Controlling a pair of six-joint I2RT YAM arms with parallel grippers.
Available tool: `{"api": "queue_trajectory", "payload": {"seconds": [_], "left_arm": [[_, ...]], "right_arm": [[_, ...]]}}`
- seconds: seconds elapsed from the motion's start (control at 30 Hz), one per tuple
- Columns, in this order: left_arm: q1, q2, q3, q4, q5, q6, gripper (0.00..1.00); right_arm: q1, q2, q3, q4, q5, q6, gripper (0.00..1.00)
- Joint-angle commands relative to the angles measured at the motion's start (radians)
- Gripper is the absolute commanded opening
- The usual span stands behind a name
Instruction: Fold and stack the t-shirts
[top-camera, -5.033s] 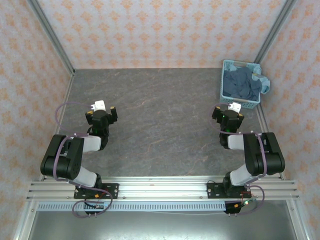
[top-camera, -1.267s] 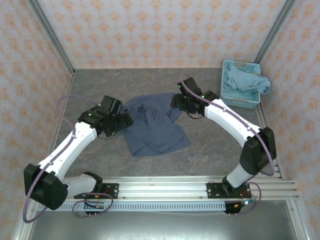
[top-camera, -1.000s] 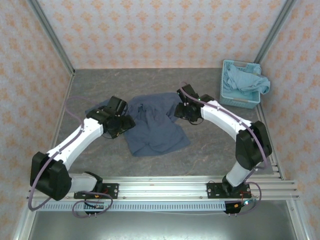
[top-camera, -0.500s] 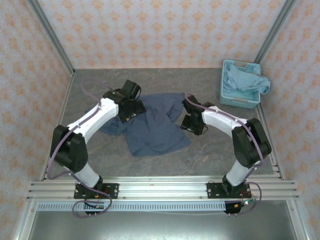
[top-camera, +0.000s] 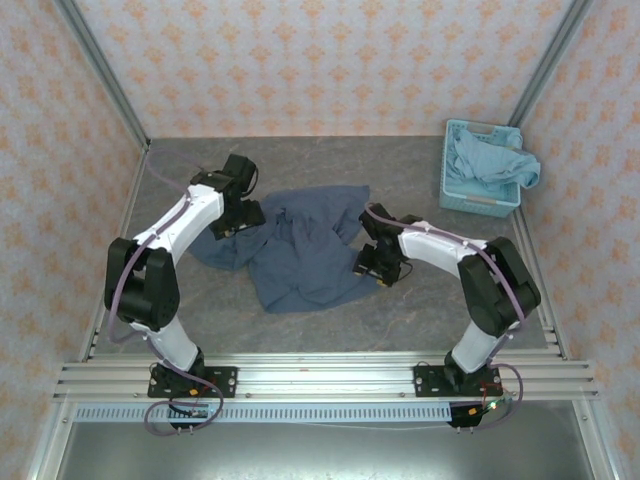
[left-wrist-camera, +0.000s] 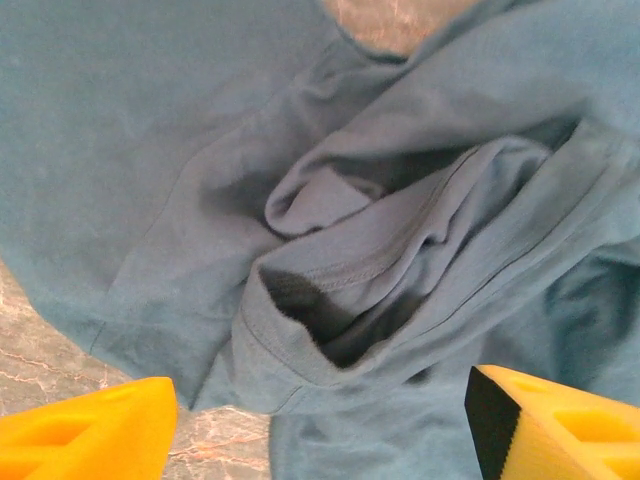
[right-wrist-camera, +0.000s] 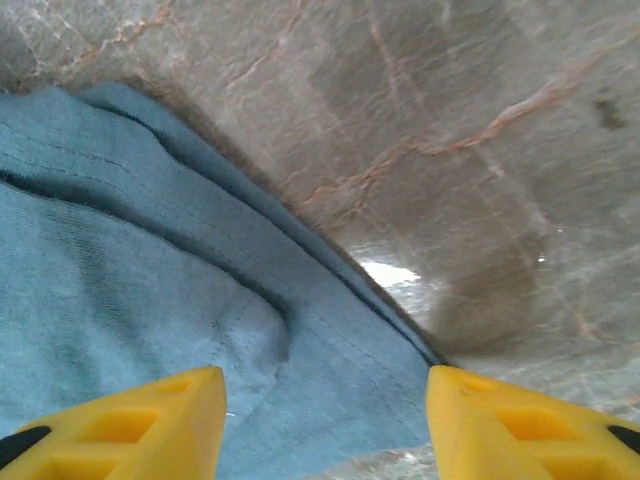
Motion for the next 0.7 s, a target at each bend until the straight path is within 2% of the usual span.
{"api": "queue_trajectory", "payload": {"seconds": [0.0,0.1,0.17,0.27,0.3,0.33,0.47,0.67], "left_arm": [[-0.012,0.026,-0.044,0.05,0.026,0.046,0.74],[-0.019,0.067,-0.056,0.065,-0.004,0.046,0.61],[-0.019,0.082,-0.069,0.078,-0.024,0.051,0.45],[-0.018,0.067,-0.094,0.093,-0.07,0.051,0.17],[-0.019,0.054,-0.103,0.088,-0.097,0.051,0.08],[-0.019,0.038,-0.11,0.083,-0.118,0.051,0.0],[-0.008,-0.054,-0.178,0.073,-0.163,0.082,0.0],[-0.007,-0.23,-0.27,0.114,-0.034,0.071,0.0]], "right_arm": [[0.02,0.057,0.021,0.039,-0.029,0.04,0.55],[0.02,0.096,0.037,0.06,-0.016,0.051,0.48],[0.014,0.122,0.059,0.05,0.008,0.051,0.34],[-0.013,0.14,0.096,-0.002,0.073,0.042,0.05],[-0.032,0.137,0.103,-0.025,0.101,0.034,0.0],[-0.052,0.132,0.109,-0.045,0.124,0.027,0.0],[-0.143,0.088,0.122,-0.126,0.216,-0.043,0.0],[-0.251,0.033,0.149,-0.159,0.245,-0.168,0.0]]}}
